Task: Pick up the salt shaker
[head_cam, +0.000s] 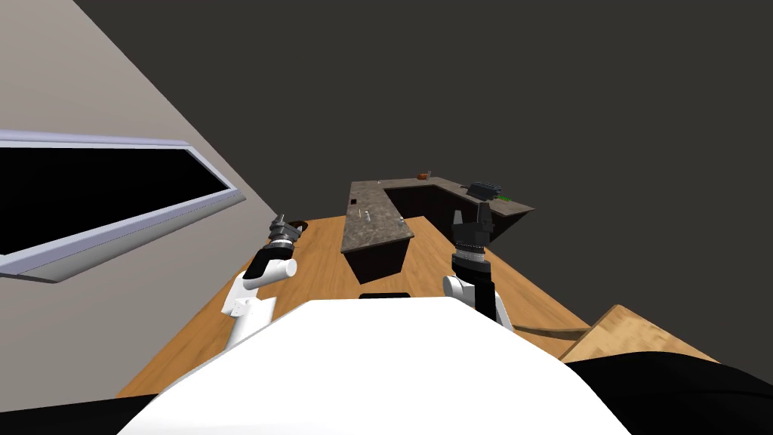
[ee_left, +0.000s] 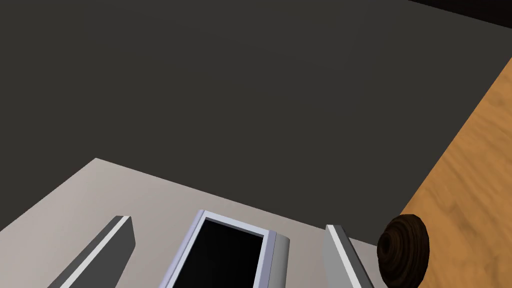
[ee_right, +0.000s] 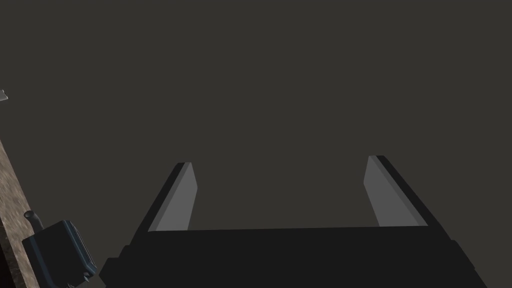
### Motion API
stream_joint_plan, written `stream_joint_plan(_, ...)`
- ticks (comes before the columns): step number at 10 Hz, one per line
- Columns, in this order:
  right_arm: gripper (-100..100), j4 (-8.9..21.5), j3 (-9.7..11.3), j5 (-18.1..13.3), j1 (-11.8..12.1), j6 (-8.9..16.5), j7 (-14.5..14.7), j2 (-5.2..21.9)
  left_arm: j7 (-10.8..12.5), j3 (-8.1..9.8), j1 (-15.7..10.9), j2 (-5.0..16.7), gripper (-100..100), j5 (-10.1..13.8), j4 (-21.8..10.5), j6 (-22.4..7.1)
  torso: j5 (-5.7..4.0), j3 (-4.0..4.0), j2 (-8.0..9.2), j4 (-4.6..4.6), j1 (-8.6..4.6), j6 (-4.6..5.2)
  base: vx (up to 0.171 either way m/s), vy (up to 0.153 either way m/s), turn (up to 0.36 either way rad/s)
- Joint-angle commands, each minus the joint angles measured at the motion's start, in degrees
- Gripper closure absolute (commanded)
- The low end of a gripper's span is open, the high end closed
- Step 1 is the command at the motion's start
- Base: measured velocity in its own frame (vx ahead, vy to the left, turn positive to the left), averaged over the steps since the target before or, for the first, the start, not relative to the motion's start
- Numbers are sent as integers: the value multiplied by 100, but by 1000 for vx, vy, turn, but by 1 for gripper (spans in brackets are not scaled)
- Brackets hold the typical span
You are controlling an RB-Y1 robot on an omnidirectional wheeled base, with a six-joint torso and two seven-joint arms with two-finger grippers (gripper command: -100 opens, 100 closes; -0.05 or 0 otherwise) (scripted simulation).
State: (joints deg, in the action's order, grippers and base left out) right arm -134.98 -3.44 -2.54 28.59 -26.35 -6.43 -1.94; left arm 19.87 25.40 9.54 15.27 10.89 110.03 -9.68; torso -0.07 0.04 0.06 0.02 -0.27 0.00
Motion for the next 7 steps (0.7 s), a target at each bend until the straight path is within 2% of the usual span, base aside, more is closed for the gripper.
stream_joint_plan(1,0,0,0,0,0,0,0,0,54,82,-111,12,-100,21,-66,-260,0,0,0,0,0,0,-24,-68,0)
stream_joint_plan(2,0,0,0,0,0,0,0,0,171,237,-268,89,-100,110,-254,-416,0,0,0,0,2,0,-21,-85,-20)
stream_joint_plan(3,0,0,0,0,0,0,0,0,171,237,-268,89,-100,110,-254,-526,0,-1,-2,0,-3,1,-14,-79,-8)
stream_joint_plan(4,0,0,0,0,0,0,0,0,291,386,-426,171,-100,205,-452,-704,-1,-2,-3,-1,-2,0,-16,-86,-27)
stream_joint_plan(5,0,0,0,0,0,0,0,0,291,386,-426,171,-100,205,-452,-793,-1,-2,-4,-1,-4,1,-9,-76,-13)
stream_joint_plan(6,0,0,0,0,0,0,0,0,415,527,-582,259,-100,305,-660,-993,-1,-3,-5,-1,-1,0,-4,-90,-42)
stream_joint_plan(7,0,0,0,0,0,0,0,0,415,527,-582,259,-100,305,-660,-1060,-1,-5,-8,-2,-5,2,0,-72,-19)
